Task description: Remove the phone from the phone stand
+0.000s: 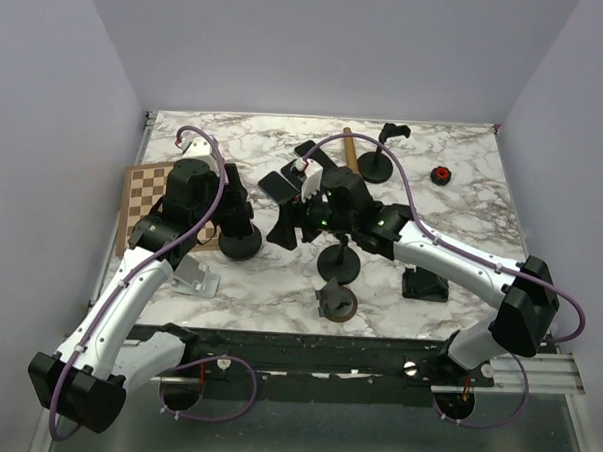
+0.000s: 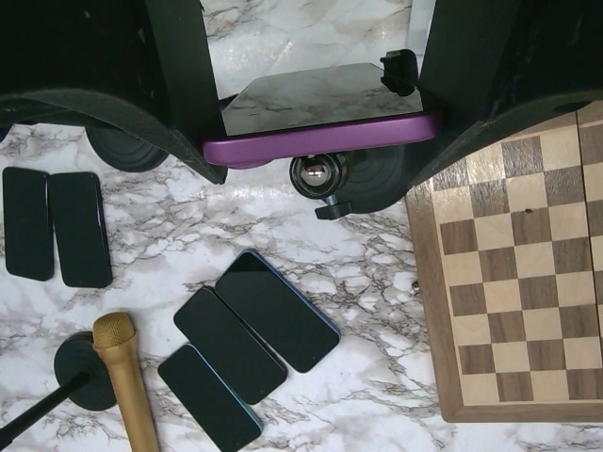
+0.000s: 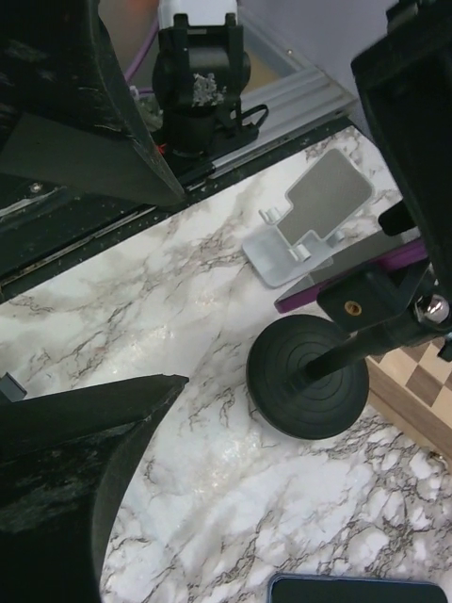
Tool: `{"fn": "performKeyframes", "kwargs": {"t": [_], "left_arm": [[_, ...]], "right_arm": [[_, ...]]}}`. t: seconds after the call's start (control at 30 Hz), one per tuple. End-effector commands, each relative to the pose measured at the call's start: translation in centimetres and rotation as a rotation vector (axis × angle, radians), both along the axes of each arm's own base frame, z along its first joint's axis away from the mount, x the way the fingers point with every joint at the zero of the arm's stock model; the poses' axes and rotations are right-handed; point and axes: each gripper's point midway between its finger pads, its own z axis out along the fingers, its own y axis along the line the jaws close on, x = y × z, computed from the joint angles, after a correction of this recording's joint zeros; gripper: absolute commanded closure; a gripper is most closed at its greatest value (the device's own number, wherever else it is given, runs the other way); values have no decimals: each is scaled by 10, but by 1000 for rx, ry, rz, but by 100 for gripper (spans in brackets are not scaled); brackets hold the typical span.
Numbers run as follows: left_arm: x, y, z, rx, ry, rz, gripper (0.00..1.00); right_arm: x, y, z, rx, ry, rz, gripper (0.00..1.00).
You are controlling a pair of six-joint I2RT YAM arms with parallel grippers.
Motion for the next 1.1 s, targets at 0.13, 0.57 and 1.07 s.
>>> {"fn": "performKeyframes", "kwargs": {"t": [0.13,0.57,1.07], "left_arm": [[-15,-9,16,-50,-34,-20,100],[-32,-29,19,-73,-27,-61,100],[-31,-61,-6,-109,17,-120,54]], "right_arm": [[10,6,23,91,-43,-63,20],[4,-1,23,70,-89,-26,21],[14,-19,8,38,-66,-159,13]]}}
